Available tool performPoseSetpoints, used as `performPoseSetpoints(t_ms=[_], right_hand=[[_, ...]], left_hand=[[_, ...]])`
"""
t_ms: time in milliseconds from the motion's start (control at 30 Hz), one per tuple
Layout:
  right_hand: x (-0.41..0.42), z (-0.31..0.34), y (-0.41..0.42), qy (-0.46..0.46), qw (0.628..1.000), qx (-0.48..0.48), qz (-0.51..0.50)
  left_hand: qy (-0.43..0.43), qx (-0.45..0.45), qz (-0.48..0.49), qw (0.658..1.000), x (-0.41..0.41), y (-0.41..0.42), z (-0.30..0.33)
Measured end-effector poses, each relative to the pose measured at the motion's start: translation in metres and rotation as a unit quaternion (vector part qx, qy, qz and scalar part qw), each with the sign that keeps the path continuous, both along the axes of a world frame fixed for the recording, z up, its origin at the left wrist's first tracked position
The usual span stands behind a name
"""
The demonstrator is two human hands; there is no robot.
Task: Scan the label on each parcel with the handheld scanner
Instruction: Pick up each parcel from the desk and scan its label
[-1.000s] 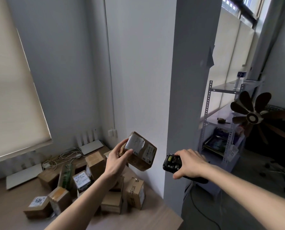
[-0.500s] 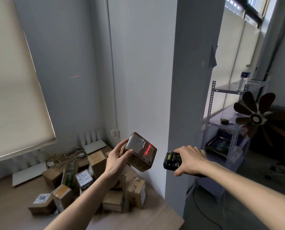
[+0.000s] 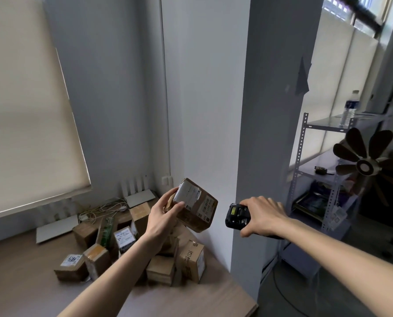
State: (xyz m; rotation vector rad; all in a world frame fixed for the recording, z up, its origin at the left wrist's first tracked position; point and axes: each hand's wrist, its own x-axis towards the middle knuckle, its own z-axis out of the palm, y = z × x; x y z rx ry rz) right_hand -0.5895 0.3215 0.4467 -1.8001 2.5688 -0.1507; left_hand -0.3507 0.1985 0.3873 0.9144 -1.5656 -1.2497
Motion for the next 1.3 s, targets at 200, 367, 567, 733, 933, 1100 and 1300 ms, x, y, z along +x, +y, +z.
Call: performPoseSetpoints(t_ms=[200, 367, 567, 733, 933, 1100, 1300], right_hand=[[0.019, -0.009, -0.009, -0.243, 0.968, -0.053, 0.031], [0.093, -0.014, -0.026, -0.406, 0.903, -0.069, 0.123], [0.215, -0.019, -0.058, -0.462, 0.858, -0.086, 0.207], [0.345, -0.024, -0.065, -0.463, 0.841, -0.041, 0.276], [0.536, -0.039, -0.031, -0.472, 0.799, 0.039, 0.371], [0.698, -0.056, 0.020, -0.473, 0.752, 0.099, 0.448], [0.867, -0.081, 0.104, -0.479, 0.685, 0.167, 0.523]], left_hand=[[0.076, 0.071, 0.040, 0.994, 0.026, 0.013, -0.007], [0.126, 0.126, 0.080, 0.981, 0.078, 0.023, -0.011], [0.100, 0.156, 0.076, 0.980, 0.207, 0.048, -0.021], [0.094, 0.147, 0.186, 0.967, 0.344, 0.101, -0.024], [0.082, 0.148, 0.333, 0.927, 0.531, 0.194, -0.034], [0.084, 0.154, 0.424, 0.888, 0.668, 0.296, -0.044], [0.109, 0.167, 0.512, 0.836, 0.788, 0.424, -0.068]])
